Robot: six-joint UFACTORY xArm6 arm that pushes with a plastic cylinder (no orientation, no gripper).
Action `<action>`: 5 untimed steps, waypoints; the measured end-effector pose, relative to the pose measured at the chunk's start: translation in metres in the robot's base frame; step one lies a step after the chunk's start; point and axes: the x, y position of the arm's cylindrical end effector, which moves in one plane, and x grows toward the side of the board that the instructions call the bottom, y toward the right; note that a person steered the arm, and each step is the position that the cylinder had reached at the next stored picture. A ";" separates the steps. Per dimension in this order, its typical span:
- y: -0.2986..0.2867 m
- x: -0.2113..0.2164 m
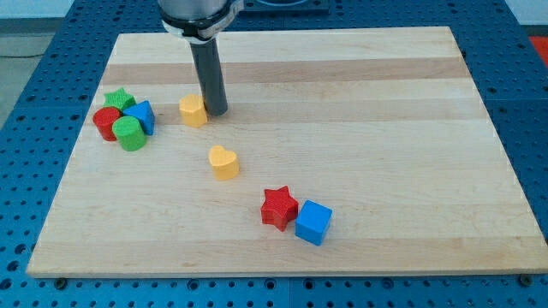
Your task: Place the yellow hexagon to the right side of the blue triangle
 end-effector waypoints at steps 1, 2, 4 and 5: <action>-0.017 0.000; -0.025 0.000; -0.034 0.000; -0.038 0.000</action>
